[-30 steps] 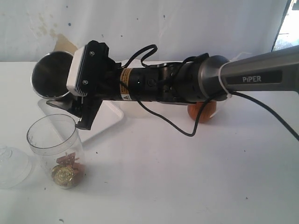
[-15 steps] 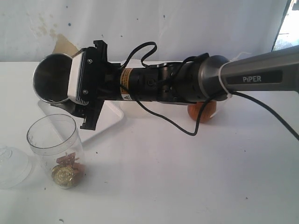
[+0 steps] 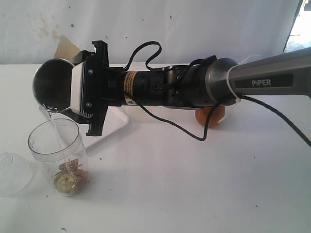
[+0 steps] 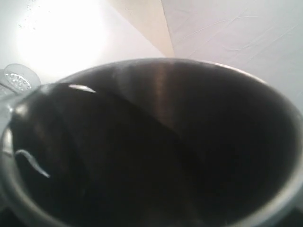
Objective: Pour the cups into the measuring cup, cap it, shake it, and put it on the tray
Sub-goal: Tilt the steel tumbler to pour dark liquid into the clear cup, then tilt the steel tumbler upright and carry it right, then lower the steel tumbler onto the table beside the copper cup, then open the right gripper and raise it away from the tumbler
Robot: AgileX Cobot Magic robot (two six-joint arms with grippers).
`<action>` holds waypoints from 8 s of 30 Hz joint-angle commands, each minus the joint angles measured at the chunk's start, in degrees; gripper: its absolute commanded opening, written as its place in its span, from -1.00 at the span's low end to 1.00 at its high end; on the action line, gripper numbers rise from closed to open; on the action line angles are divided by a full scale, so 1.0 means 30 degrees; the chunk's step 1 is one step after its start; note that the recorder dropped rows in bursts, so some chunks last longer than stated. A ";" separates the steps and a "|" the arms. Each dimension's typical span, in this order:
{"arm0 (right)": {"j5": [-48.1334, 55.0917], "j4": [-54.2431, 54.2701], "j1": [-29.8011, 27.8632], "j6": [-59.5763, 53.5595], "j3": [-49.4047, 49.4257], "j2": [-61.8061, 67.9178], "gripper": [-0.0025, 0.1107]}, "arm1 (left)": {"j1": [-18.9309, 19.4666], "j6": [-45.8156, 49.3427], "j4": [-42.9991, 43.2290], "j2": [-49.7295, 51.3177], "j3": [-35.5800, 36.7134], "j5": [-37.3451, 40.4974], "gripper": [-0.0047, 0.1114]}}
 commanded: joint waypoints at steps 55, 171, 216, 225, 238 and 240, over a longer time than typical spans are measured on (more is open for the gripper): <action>0.1213 0.0555 0.0011 -0.6907 -0.0391 -0.1119 -0.96 | -0.0096 -0.0068 0.0004 -0.0086 0.0083 -0.0227 -0.91; -0.3993 1.0831 -0.6506 0.6912 0.8593 0.0326 -0.96 | -0.0096 -0.0068 0.0004 -0.0086 0.0083 -0.0227 -0.91; -0.5296 1.0761 -0.6620 0.6082 0.8489 0.1621 0.82 | -0.0096 -0.0068 0.0004 -0.0086 0.0083 -0.0227 -0.91; -0.5270 0.9802 -0.6620 0.6598 0.8489 0.0035 0.82 | -0.0096 -0.0068 0.0004 -0.0086 0.0083 -0.0227 -0.91; -0.1637 0.9660 -0.6620 0.7936 0.8489 -0.4211 0.82 | -0.0096 -0.0068 0.0004 -0.0086 0.0083 -0.0227 -0.91; -0.0656 0.9660 -0.6620 0.8354 0.8489 -0.5252 0.82 | -0.0096 -0.0068 0.0004 -0.0086 0.0083 -0.0227 -0.91</action>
